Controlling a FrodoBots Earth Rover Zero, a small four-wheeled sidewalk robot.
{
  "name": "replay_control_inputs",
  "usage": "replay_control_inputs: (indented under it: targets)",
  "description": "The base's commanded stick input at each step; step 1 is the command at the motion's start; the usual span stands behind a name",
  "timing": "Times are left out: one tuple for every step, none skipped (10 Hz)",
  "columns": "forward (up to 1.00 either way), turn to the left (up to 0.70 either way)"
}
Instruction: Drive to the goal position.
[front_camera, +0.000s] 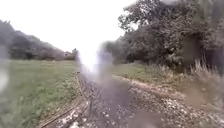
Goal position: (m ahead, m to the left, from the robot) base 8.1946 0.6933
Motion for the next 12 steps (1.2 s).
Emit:
replay_control_inputs:
  targets:
    - [0.7,0.03]
    - [0.7,0.0]
    - [0.7,0.0]
    - [0.7,0.0]
    - [0.7,0.0]
    - [0.7,0.0]
    - [0.7,0.0]
    - [0.7,0.11]
    - [0.7,0.24]
    - [0.7,0.33]
    - [0.7,0.25]
    - [0.7,0.0]
